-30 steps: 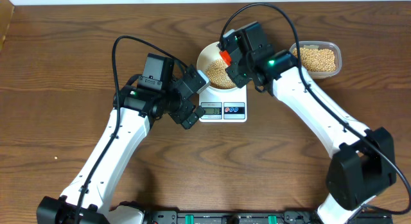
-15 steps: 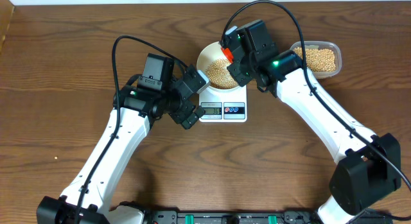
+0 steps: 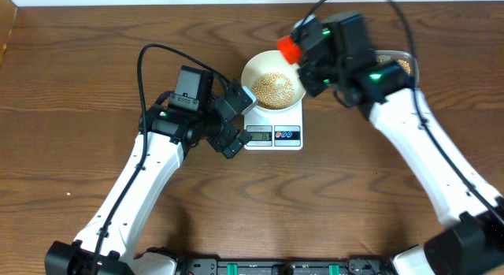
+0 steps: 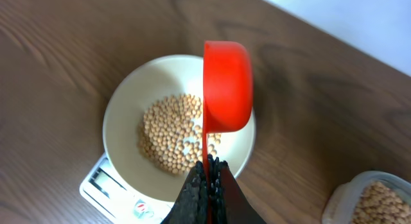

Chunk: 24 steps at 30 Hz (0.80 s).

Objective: Scoop item into bowl and weigh 50g on scale
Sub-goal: 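Move the empty scoop back over the chickpea tub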

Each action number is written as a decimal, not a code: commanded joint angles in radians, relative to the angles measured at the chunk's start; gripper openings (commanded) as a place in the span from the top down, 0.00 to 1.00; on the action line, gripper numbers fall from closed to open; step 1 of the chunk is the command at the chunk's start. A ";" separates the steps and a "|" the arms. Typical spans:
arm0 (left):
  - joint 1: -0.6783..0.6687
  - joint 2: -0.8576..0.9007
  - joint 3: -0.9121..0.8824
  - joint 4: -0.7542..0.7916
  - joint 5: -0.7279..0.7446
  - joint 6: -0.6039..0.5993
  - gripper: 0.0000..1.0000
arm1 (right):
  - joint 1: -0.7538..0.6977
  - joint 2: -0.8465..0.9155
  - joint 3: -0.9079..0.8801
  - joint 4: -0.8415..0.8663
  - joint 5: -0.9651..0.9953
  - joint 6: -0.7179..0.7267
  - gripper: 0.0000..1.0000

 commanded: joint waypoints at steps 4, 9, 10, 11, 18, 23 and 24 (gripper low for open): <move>0.001 -0.008 0.004 0.000 -0.005 0.010 0.02 | -0.148 -0.091 0.000 -0.019 -0.211 0.085 0.99; 0.001 -0.008 0.004 0.000 -0.005 0.010 0.02 | -0.279 -0.122 0.000 -0.074 -0.260 0.103 0.99; 0.001 -0.008 0.004 0.000 -0.005 0.010 0.02 | -0.301 -0.122 0.000 -0.087 -0.259 0.101 0.99; 0.001 -0.008 0.004 0.000 -0.005 0.010 0.02 | -0.327 -0.121 0.000 -0.103 -0.258 0.101 0.99; 0.001 -0.008 0.004 0.000 -0.005 0.010 0.02 | -0.454 -0.108 -0.001 -0.209 -0.090 0.102 0.99; 0.001 -0.008 0.004 0.000 -0.005 0.010 0.02 | -0.480 -0.066 -0.001 -0.253 0.029 0.101 0.99; 0.001 -0.008 0.004 0.000 -0.005 0.010 0.02 | -0.481 -0.054 -0.001 -0.256 0.042 0.100 0.99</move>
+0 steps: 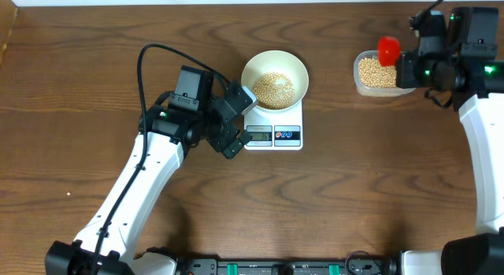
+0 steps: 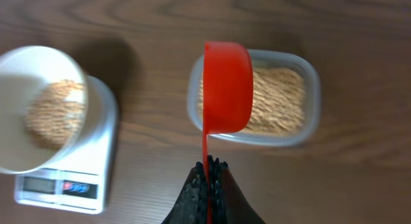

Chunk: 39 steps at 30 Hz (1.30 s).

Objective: Scoop item into bowl and weigh 50g on scale
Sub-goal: 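Move the empty scoop back over the chickpea tub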

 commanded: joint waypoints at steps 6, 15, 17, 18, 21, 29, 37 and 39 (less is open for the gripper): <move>0.001 -0.008 0.004 0.000 -0.005 0.010 0.02 | -0.009 0.132 -0.001 -0.013 0.123 -0.008 0.99; 0.001 -0.008 0.004 0.000 -0.005 0.010 0.02 | -0.009 0.225 -0.001 0.010 0.123 -0.007 0.99; 0.001 -0.008 0.004 0.000 -0.005 0.010 0.02 | -0.009 0.225 -0.001 0.026 0.124 -0.007 0.99; 0.001 -0.008 0.004 0.000 -0.005 0.010 0.02 | -0.009 0.225 -0.001 0.036 0.124 -0.007 0.99; 0.001 -0.008 0.004 0.000 -0.005 0.010 0.02 | -0.009 0.225 -0.002 0.065 0.124 -0.006 0.99; 0.001 -0.008 0.004 0.000 -0.005 0.010 0.02 | -0.009 0.289 -0.002 0.082 0.122 -0.007 0.99; 0.001 -0.008 0.004 0.000 -0.005 0.010 0.02 | -0.009 0.309 -0.002 0.083 0.008 -0.007 0.99; 0.001 -0.008 0.004 0.000 -0.005 0.010 0.02 | -0.009 0.314 -0.002 0.083 -0.036 -0.006 0.99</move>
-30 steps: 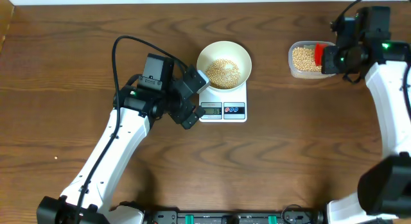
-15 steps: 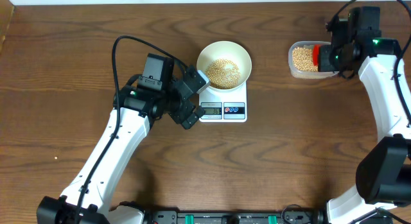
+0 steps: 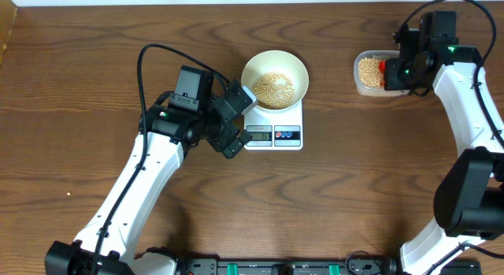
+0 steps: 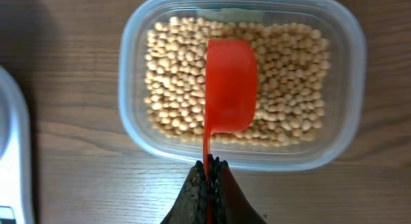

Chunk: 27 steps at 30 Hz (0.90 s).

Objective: Scoop item into bowl and weigh 50g on scale
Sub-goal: 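Move the empty scoop back over the chickpea tub, then dip the scoop into the chickpeas again with the right gripper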

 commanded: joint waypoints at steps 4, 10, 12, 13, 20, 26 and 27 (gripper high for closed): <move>0.001 -0.008 0.004 0.001 -0.005 0.010 0.02 | -0.003 0.025 -0.001 0.000 -0.161 0.026 0.99; 0.001 -0.008 0.004 0.001 -0.005 0.010 0.02 | -0.010 0.035 -0.001 0.000 -0.163 0.052 0.99; 0.001 -0.008 0.004 0.001 -0.005 0.010 0.02 | -0.023 0.035 -0.001 0.002 -0.169 0.067 0.99; 0.001 -0.008 0.004 0.000 -0.005 0.010 0.02 | -0.031 0.035 -0.001 0.001 -0.179 0.072 0.99; 0.001 -0.008 0.004 0.001 -0.005 0.010 0.02 | -0.139 0.035 -0.001 0.002 -0.396 0.072 0.99; 0.001 -0.008 0.004 0.000 -0.005 0.010 0.02 | -0.221 0.035 -0.001 -0.004 -0.510 0.069 0.99; 0.001 -0.008 0.004 0.000 -0.005 0.010 0.02 | -0.232 0.035 -0.001 -0.004 -0.527 0.069 0.99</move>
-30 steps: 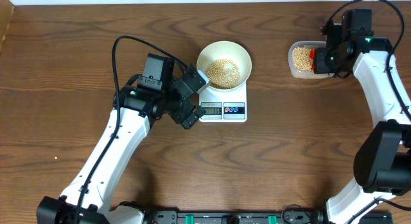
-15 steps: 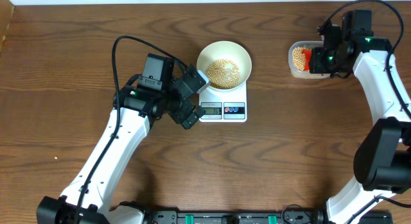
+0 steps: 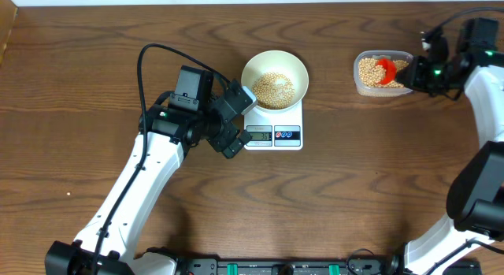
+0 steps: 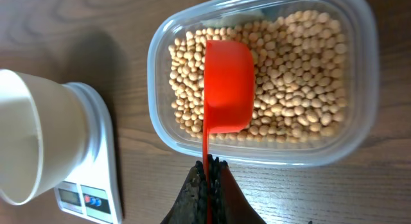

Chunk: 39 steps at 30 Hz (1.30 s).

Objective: Scoop item into bowl and weigh 50g on scale
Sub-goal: 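Dip the scoop into the chickpeas again with the right gripper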

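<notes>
A cream bowl [image 3: 274, 79] holding soybeans stands on the white scale [image 3: 273, 131] at mid table; its rim [image 4: 26, 140] and the scale [image 4: 90, 185] show at the left of the right wrist view. A clear tub of soybeans [image 3: 380, 72] [image 4: 282, 76] sits at the far right. My right gripper [image 4: 207, 165] is shut on the handle of a red scoop [image 4: 226, 83] [image 3: 386, 70], whose cup lies tilted over the beans in the tub. My left gripper [image 3: 235, 117] rests beside the scale's left edge, its fingers spread open.
The brown wooden table [image 3: 354, 188] carries only the scale and the tub. A black cable [image 3: 150, 58] loops above the left arm. The table's far edge runs just behind the tub.
The right wrist has swung round, so the tub now lies slanted and the bowl and scale are back in its view. The scoop stays over the beans in the tub. The left arm is unmoved.
The right gripper held the red scoop tipped over the bowl on the scale. Then it carried the scoop to the tub at the far right, then held it low over the tub's beans, where it now sits at a new angle. The left arm stayed put.
</notes>
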Each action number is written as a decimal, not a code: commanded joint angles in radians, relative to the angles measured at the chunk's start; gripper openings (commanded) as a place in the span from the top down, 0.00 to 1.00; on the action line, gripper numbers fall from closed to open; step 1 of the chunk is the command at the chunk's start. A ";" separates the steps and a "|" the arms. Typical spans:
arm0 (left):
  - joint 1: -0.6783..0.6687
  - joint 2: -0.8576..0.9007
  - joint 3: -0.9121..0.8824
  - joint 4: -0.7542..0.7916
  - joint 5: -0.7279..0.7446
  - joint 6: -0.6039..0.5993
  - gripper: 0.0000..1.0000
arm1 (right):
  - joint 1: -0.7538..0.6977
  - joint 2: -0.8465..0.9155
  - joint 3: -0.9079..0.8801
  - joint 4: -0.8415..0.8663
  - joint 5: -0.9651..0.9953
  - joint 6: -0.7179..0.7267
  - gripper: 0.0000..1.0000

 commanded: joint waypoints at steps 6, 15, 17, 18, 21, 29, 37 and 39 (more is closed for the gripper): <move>0.001 -0.008 0.004 0.000 -0.005 0.010 0.02 | -0.097 0.006 -0.001 -0.005 -0.191 0.005 0.99; 0.001 -0.008 0.004 0.000 -0.005 0.010 0.02 | -0.185 0.006 -0.001 -0.020 -0.306 -0.018 0.99; 0.001 -0.008 0.004 0.000 -0.005 0.010 0.02 | -0.201 0.006 -0.001 -0.023 -0.333 -0.018 0.99; 0.001 -0.008 0.004 0.000 -0.005 0.010 0.02 | -0.208 0.006 -0.001 -0.025 -0.345 -0.019 0.99; 0.001 -0.008 0.004 0.000 -0.005 0.010 0.02 | -0.221 0.006 -0.001 -0.035 -0.371 -0.029 0.99; 0.001 -0.008 0.004 0.000 -0.005 0.010 0.02 | -0.238 0.006 -0.001 -0.061 -0.381 -0.029 0.99; 0.001 -0.008 0.004 0.000 -0.005 0.010 0.02 | -0.238 0.006 -0.001 -0.076 -0.465 -0.029 0.99; 0.001 -0.008 0.004 0.000 -0.005 0.010 0.02 | -0.238 0.006 -0.001 -0.077 -0.480 -0.029 0.99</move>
